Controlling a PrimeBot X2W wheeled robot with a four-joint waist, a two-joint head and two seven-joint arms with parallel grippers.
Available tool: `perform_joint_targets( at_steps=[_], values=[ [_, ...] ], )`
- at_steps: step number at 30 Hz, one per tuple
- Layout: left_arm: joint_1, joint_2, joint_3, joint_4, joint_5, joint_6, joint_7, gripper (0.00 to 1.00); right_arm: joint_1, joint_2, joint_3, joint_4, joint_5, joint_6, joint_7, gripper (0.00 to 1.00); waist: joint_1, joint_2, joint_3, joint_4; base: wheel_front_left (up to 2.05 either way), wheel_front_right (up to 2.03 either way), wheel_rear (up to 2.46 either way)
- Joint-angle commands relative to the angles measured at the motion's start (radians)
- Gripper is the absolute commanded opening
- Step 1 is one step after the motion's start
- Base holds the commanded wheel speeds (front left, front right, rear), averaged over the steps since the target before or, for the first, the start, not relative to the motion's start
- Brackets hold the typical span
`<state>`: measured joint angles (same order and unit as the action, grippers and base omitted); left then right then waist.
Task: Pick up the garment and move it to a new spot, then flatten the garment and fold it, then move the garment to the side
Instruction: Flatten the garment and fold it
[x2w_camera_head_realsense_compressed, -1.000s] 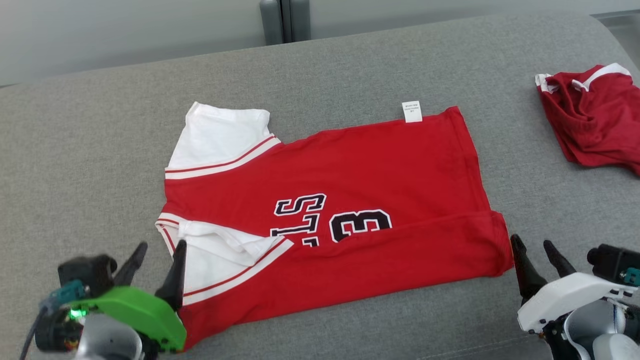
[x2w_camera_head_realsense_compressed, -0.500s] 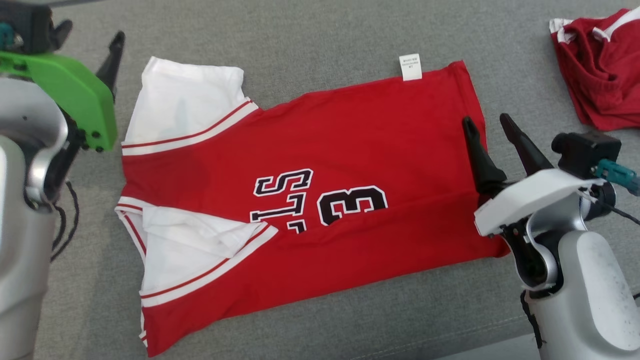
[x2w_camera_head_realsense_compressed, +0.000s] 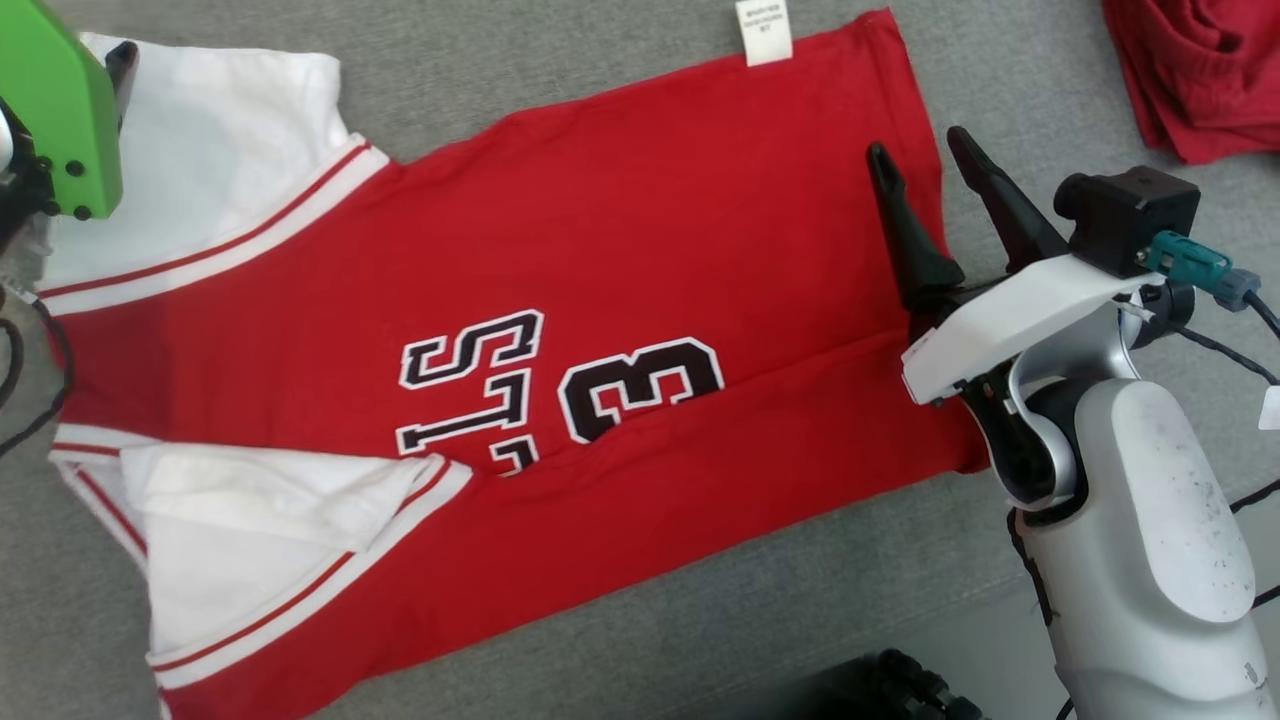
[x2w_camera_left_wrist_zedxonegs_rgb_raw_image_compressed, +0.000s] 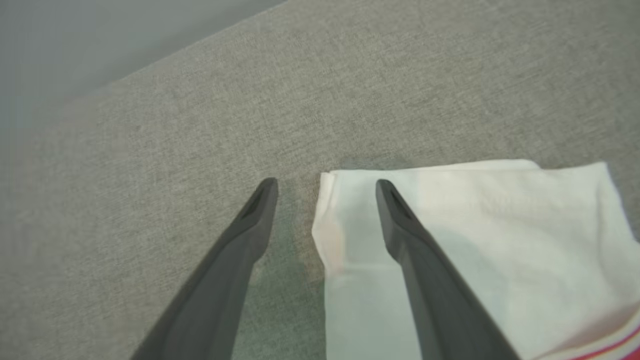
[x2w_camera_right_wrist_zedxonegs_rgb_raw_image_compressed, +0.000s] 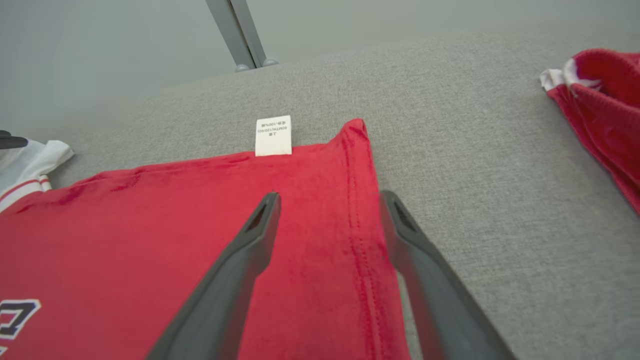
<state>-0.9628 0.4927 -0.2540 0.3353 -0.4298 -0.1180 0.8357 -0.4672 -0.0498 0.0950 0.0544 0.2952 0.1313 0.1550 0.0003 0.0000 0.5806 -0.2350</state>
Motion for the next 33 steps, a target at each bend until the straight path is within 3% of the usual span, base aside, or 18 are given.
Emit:
perform_joint_targets(
  at_steps=[1,6,10,15,16,28,33],
  values=[
    [-0.022,0.013,0.012,0.008,-0.010,0.012,0.014,1.00,-0.021,-0.001,0.003,0.004,-0.007,-0.001,-0.007,1.00,-0.0003,0.0000,0.040,-0.048,0.00,0.00,0.00],
    [-0.009,0.023,0.016,0.017,-0.035,0.022,0.084,1.00,-0.042,-0.001,0.004,0.010,-0.021,-0.001,-0.001,1.00,-0.0003,0.0000,0.040,-0.055,0.00,0.00,0.00],
    [0.015,0.031,0.017,0.004,-0.048,0.031,0.122,0.89,-0.065,-0.001,0.001,0.013,-0.036,-0.001,0.008,1.00,-0.0003,0.0000,0.033,-0.049,0.00,0.00,0.00],
    [0.039,0.030,0.018,-0.011,-0.068,0.040,0.151,0.27,-0.118,-0.003,0.009,0.026,-0.055,-0.001,0.039,1.00,-0.0003,0.0000,0.021,-0.032,0.00,0.00,0.00],
    [0.039,0.027,0.019,-0.017,-0.073,0.040,0.150,0.00,-0.134,-0.008,0.009,0.036,-0.060,-0.001,0.048,1.00,-0.0003,0.0000,0.018,-0.027,0.00,0.00,0.00],
    [0.021,-0.052,0.002,-0.071,-0.099,0.031,0.036,0.00,-0.351,-0.110,0.037,0.305,-0.147,-0.001,0.222,1.00,-0.0003,0.0000,-0.018,0.068,0.00,0.00,0.00],
    [0.028,-0.077,-0.008,-0.091,-0.117,0.022,0.000,0.00,-0.397,-0.139,0.055,0.408,-0.124,-0.001,0.268,1.00,-0.0003,0.0000,-0.025,0.101,0.00,0.00,0.00]
  ],
)
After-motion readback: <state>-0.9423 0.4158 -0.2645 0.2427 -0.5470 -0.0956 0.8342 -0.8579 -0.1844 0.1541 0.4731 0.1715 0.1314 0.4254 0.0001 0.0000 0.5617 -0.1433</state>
